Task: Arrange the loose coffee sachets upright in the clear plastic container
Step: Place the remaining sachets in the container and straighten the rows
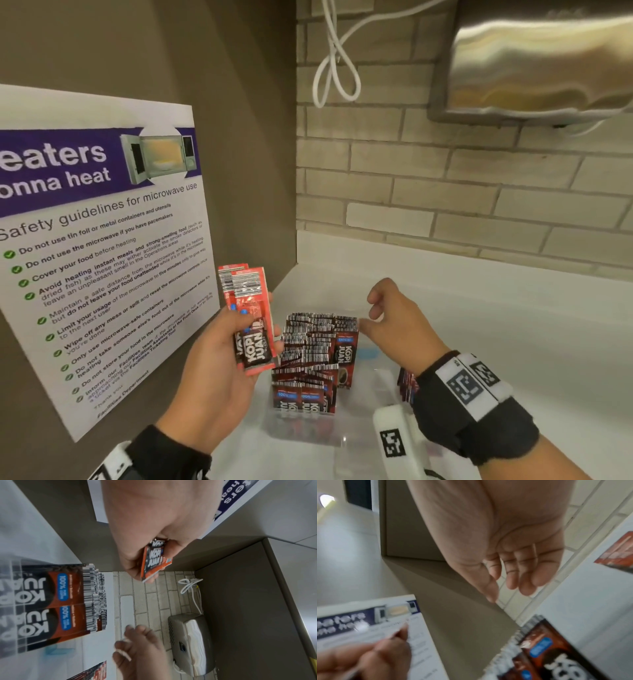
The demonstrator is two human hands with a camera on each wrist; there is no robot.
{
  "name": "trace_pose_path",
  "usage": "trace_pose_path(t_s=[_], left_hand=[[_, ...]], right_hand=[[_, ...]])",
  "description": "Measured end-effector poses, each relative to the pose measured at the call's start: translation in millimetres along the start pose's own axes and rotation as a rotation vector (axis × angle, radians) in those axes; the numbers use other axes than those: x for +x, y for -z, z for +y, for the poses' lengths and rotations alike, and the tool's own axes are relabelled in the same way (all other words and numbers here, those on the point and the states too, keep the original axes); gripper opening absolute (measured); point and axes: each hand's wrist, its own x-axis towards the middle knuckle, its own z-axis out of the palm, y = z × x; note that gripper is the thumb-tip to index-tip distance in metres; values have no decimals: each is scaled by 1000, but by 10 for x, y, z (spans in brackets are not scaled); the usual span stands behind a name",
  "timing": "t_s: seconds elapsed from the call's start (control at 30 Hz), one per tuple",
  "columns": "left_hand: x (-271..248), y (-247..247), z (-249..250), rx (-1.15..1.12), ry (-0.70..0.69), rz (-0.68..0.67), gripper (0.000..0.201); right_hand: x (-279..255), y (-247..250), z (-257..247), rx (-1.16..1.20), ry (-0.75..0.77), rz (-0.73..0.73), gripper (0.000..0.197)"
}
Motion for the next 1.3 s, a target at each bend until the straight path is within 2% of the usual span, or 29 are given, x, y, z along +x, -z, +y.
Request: trace_pose_path(t_s=[0.07, 0.2, 0.3, 0.4, 0.47, 0.57, 0.67, 0.8, 0.93, 1.07, 1.13, 1.3], left_hand=[[7, -48, -19, 47, 8, -8, 23], [-17, -186, -44, 116, 39, -83, 22], [-33, -289, -68, 121, 60, -117, 25], [-12, -330, -111, 124, 68, -76, 33], [-1, -338, -118, 101, 101, -70, 36], [-9, -365, -116, 77, 141, -105, 38], [-31, -381, -162, 76, 121, -119, 36], [-81, -381, -185, 89, 147, -140, 30], [-87, -377, -138, 49, 273, -281, 51], [-74, -384, -116, 171, 238, -225, 30], [-55, -372, -111, 207, 211, -190, 27], [-2, -279, 17, 404, 155, -168, 15]], right_hand=[[-94, -12, -106, 177, 42, 33, 18], [-323, -155, -373, 681, 84, -159, 12], [-393, -298, -438, 854, 123, -173, 19], [-402, -370, -461, 975, 138, -195, 29], [-403, -378, -476, 976, 165, -204, 35], [-413, -381, -482, 832, 212, -89, 33], [-441, -393, -478, 704, 238, -12, 32], [-436, -393, -438, 657, 181, 59, 39], [-388, -376, -389, 675, 132, 56, 43], [-364, -293, -339, 669, 130, 33, 40], [-367, -224, -334, 649, 145, 8, 40], [-289, -27, -230, 681, 184, 96, 47]])
